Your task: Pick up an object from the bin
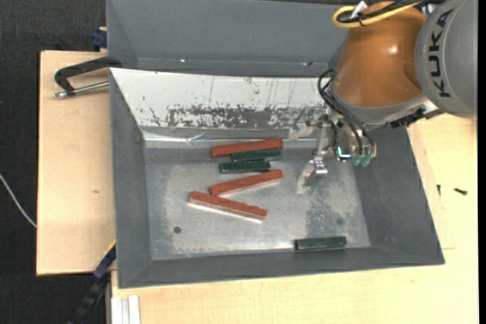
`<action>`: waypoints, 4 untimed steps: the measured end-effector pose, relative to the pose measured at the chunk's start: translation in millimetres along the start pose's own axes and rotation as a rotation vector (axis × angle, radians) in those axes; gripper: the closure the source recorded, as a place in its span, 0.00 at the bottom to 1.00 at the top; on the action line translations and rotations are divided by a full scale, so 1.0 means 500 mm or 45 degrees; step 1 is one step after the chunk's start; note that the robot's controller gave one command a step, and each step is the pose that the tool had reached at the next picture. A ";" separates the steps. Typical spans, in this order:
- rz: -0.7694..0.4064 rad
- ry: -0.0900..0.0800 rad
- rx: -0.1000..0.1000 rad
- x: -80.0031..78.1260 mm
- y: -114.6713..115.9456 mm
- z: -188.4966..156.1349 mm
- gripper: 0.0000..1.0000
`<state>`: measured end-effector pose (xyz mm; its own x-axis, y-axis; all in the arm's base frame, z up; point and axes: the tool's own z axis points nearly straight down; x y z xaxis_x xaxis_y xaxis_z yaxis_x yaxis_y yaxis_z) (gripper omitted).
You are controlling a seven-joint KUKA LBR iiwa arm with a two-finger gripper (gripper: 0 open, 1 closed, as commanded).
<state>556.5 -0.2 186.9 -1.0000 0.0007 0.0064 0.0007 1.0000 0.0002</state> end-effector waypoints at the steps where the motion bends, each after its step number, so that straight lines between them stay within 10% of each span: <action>1: 0.000 -0.011 0.000 -0.003 0.000 -0.008 0.00; 4: -0.017 -0.028 0.002 -0.050 0.101 0.187 0.00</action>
Offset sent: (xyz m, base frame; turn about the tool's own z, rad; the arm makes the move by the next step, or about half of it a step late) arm 0.0316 0.0123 -0.1070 -0.0392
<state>580.7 50.1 93.2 -0.9998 -0.0126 -0.0156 -0.0126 0.9999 -0.0011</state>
